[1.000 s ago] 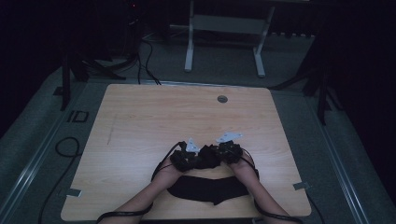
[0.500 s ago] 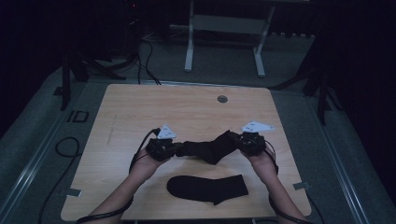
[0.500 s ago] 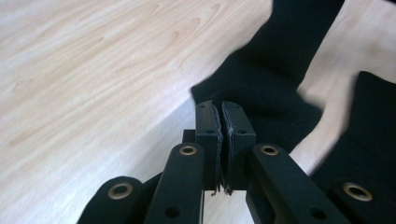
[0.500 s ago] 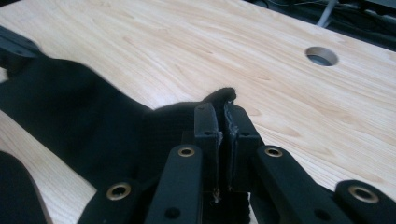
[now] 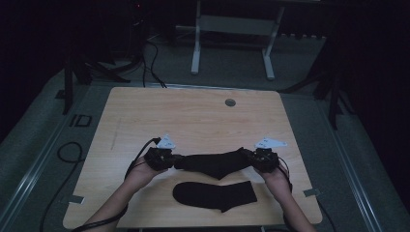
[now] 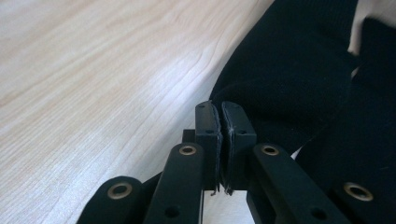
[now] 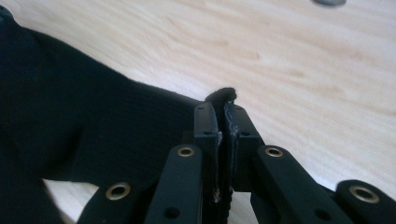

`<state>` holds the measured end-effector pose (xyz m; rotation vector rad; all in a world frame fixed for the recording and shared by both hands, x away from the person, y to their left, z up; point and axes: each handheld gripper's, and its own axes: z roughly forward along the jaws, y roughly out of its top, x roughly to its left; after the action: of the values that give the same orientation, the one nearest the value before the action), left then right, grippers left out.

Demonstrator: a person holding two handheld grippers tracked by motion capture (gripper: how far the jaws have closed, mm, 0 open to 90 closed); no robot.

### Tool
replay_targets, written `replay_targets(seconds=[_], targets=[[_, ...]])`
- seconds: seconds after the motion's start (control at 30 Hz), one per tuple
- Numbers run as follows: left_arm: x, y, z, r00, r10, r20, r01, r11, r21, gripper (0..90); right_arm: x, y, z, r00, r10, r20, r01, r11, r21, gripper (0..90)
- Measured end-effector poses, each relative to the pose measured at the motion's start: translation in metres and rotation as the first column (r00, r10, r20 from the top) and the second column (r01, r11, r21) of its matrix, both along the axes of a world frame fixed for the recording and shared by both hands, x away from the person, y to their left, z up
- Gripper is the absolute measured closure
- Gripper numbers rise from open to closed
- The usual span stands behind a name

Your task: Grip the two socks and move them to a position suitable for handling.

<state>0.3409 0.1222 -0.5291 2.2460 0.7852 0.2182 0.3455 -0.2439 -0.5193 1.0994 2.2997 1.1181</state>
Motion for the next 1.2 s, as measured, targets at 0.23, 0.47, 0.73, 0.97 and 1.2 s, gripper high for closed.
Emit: replay_targets(seconds=[0.23,0.47,0.73,0.97,1.2], targets=[[0.007,-0.006,-0.017,0.9998,0.010,-0.016,-0.009,0.9985,0.054,84.4,0.004,0.000,-0.025,0.9989,-0.021,-0.042,0.020,1.000,-0.021,83.4],[0.008,-0.005,-0.027,0.9996,0.028,-0.006,-0.027,0.9963,0.082,70.7,0.007,-0.001,-0.035,0.9978,-0.037,-0.055,0.034,0.998,-0.058,72.7],[0.007,0.011,-0.018,0.9940,0.107,0.022,-0.109,0.9900,0.090,60.1,0.008,-0.017,-0.029,0.9947,-0.095,-0.041,0.092,0.994,-0.066,59.7],[-0.006,-0.004,-0.011,0.9971,0.062,0.044,-0.062,0.9980,0.012,84.6,0.001,-0.010,-0.020,0.9991,-0.042,0.011,0.042,0.998,-0.042,89.8],[-0.001,-0.021,-0.030,0.9991,0.042,-0.010,-0.041,0.9974,0.058,88.9,0.002,0.003,-0.038,0.9996,0.001,-0.027,-0.004,0.994,-0.108,89.7]])
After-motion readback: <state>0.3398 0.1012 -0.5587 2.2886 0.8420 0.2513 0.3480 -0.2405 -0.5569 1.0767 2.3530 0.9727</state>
